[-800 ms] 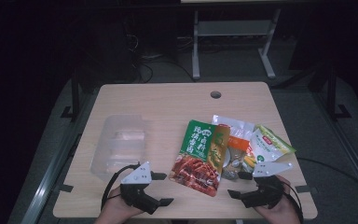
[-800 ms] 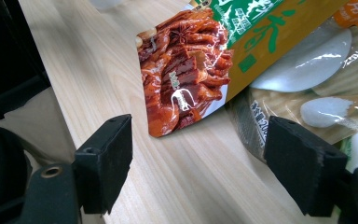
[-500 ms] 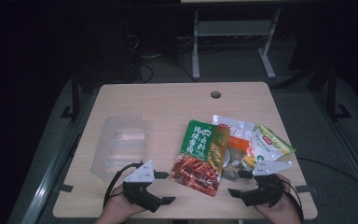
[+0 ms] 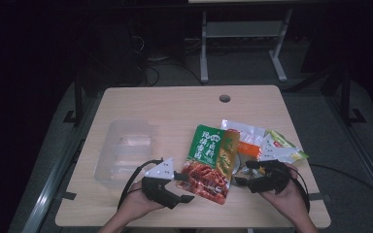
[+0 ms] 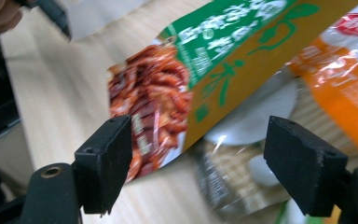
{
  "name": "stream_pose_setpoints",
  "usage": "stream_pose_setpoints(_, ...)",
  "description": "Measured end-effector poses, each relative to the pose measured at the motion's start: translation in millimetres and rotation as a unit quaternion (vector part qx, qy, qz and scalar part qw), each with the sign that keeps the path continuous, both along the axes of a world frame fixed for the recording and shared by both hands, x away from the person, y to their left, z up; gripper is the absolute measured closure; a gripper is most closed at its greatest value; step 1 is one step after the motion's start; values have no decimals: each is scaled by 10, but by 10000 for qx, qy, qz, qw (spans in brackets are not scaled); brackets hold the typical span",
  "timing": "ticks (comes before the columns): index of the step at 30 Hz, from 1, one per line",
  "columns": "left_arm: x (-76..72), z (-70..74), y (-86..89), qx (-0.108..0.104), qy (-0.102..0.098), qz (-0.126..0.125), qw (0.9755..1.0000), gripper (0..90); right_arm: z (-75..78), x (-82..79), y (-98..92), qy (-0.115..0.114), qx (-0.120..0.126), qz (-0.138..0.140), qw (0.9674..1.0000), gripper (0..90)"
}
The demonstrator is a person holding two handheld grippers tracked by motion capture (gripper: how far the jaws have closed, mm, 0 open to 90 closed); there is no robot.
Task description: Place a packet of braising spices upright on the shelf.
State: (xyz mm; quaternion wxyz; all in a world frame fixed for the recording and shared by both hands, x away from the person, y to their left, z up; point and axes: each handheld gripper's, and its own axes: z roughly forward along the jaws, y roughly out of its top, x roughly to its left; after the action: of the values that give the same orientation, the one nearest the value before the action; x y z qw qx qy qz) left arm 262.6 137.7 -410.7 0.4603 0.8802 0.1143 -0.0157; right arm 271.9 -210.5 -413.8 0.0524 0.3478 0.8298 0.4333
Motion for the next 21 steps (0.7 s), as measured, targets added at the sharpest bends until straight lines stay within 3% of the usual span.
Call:
stream_pose_setpoints(5,69,-62,-72,87,43,-77,9999,422,2,235,30,243,-10,-188,9995,243)
stream_pose_setpoints(12,104,-127,-102,126,107,-38,9999,416,33,481,157,438,-124,-319,9985,294)
stream_pose_setpoints(16,94,-126,-97,117,80,-23,9999,412,-2,619,210,693,-119,-425,9966,325)
stream_pose_setpoints(19,101,-128,-92,160,88,-30,9998,412,-31,670,244,726,-112,-414,9964,347)
stream_pose_setpoints(21,110,-136,-86,139,102,8,9999,409,-55,718,303,742,-128,-368,9965,408)
